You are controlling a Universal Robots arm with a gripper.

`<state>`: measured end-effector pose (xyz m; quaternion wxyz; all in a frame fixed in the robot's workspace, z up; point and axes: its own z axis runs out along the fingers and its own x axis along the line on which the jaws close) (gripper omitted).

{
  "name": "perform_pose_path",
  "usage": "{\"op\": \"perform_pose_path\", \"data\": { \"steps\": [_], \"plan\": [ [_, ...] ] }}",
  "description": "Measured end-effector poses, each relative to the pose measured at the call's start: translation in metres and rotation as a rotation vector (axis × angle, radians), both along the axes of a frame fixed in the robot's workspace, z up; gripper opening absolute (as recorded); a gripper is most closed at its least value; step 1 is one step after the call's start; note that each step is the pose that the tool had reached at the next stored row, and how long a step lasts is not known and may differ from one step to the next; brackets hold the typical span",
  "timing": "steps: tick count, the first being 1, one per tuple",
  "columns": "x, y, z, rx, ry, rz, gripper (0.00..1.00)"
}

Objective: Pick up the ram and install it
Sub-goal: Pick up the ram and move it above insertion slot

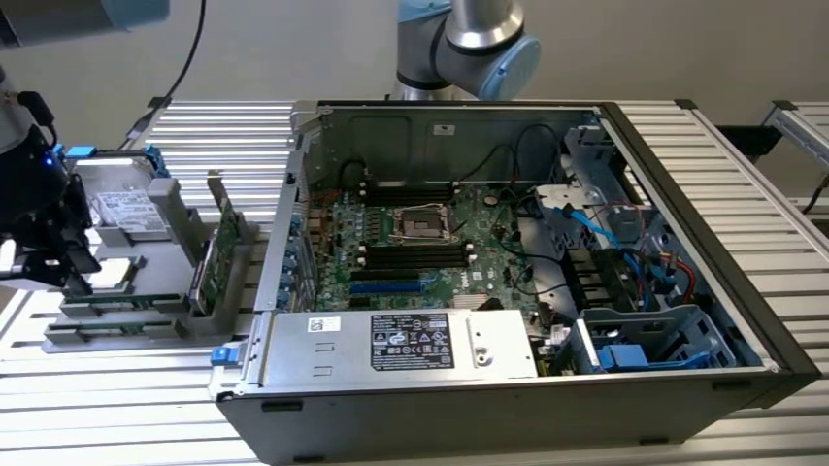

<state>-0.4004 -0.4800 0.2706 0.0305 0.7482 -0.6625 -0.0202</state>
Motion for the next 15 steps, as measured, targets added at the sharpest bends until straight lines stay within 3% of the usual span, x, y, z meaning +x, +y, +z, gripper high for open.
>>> {"op": "perform_pose_path", "data": {
  "steps": [15],
  "plan": [
    [0.000, -0.0015, -0.0272, -0.0002, 0.0002, 0.003, 0.36]
  ]
}}
